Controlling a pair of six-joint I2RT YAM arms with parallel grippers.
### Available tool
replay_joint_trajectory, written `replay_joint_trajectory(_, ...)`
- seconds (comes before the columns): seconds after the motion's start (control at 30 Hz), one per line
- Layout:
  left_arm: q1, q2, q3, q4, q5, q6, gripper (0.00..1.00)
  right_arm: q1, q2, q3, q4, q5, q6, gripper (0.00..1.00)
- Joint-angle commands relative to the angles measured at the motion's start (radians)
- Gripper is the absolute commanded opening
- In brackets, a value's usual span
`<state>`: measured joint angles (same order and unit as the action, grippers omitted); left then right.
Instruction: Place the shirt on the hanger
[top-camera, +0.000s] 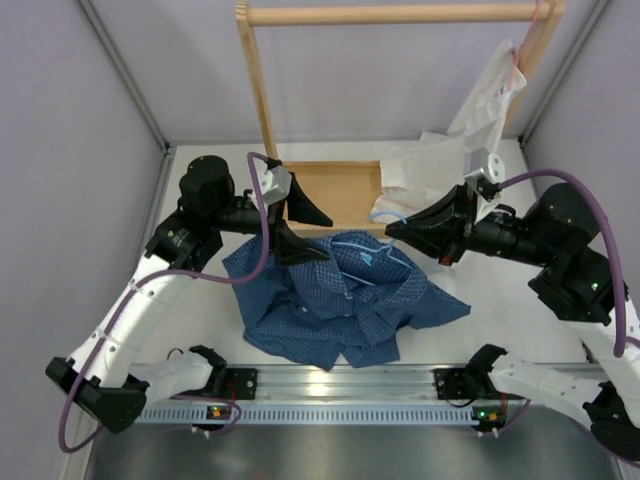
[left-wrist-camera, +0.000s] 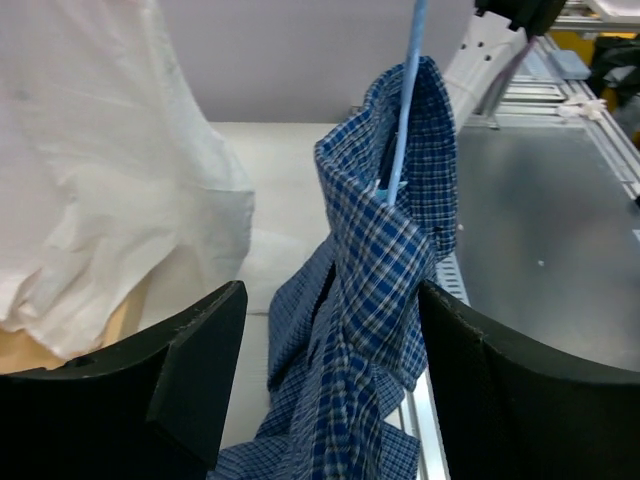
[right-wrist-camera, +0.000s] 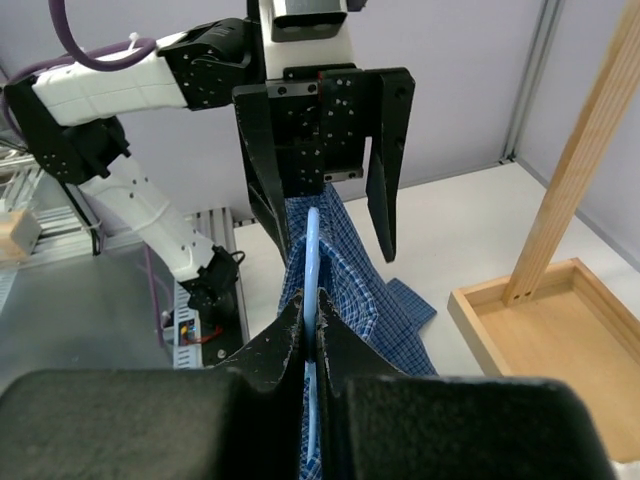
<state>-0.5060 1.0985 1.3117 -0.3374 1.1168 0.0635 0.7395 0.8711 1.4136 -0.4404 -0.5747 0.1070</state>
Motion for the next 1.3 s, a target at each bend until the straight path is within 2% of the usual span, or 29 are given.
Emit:
replay_joint_trajectory(0.0,-0.067,0.021,0.04,0.028,0.057,0.025,0.72,0.008,0.0,0.03,0.031,-0.06,0.006,0.0)
replay_joint_trajectory(0.1,-0.095,0.043,0.044,0.028,0.052,0.032,0.69,0.008,0.011,0.035,0.029,-0.065,0.008,0.0)
replay_joint_trajectory(0.17,-0.104,0.05,0.046,0.028,0.046,0.035,0.59,0.008,0.011,0.033,0.029,-0.062,0.003,0.0)
replay_joint_trajectory(0.23,-0.112,0.054,0.044,0.029,0.035,0.039,0.42,0.009,0.009,0.035,0.029,-0.071,0.003,0.0)
replay_joint_trajectory(0.33,-0.115,0.066,0.047,0.028,0.051,0.041,0.26,0.008,0.008,0.033,0.034,-0.08,0.006,0.0)
replay_joint_trajectory(0.37,-0.117,0.07,0.052,0.028,0.061,0.041,0.07,0.008,0.006,0.03,0.037,-0.079,0.007,0.0)
replay_joint_trajectory(0.4,-0.123,0.075,0.055,0.028,0.066,0.039,0.0,0.008,0.006,0.022,0.038,-0.077,0.007,0.0)
replay_joint_trajectory(0.53,-0.126,0.074,0.058,0.028,0.084,0.056,0.0,0.006,-0.004,-0.014,0.039,-0.068,-0.01,0.0)
replay_joint_trajectory(0.57,-0.126,0.066,0.058,0.031,0.086,0.058,0.0,0.008,-0.017,-0.024,0.039,-0.068,-0.018,0.08)
replay_joint_trajectory(0.6,-0.124,0.063,0.055,0.031,0.093,0.062,0.0,0.008,-0.027,-0.047,0.031,-0.056,-0.018,0.27)
replay_joint_trajectory(0.63,-0.124,0.057,0.058,0.025,0.097,0.068,0.0,0.008,-0.043,-0.057,0.02,-0.044,-0.033,0.58)
replay_joint_trajectory(0.7,-0.124,0.054,0.066,-0.003,0.118,0.082,0.0,0.008,-0.099,-0.07,-0.064,0.016,-0.058,0.69)
replay_joint_trajectory(0.83,-0.124,0.043,0.066,-0.023,0.166,0.084,0.0,0.008,-0.237,-0.061,-0.259,0.144,-0.098,0.7)
replay_joint_trajectory(0.97,-0.124,0.05,0.069,-0.023,0.23,0.082,0.0,0.008,-0.384,-0.087,-0.382,0.109,-0.156,0.71)
replay_joint_trajectory(1.03,-0.126,0.06,0.073,-0.025,0.274,0.081,0.0,0.008,-0.397,-0.1,-0.411,0.012,-0.176,0.69)
replay_joint_trajectory(1.13,-0.126,0.061,0.087,-0.025,0.296,0.078,0.0,0.008,-0.371,-0.126,-0.434,-0.033,-0.187,0.66)
replay_joint_trajectory(1.27,-0.129,0.054,0.09,-0.028,0.307,0.078,0.0,0.009,-0.298,-0.215,-0.336,-0.089,-0.165,0.58)
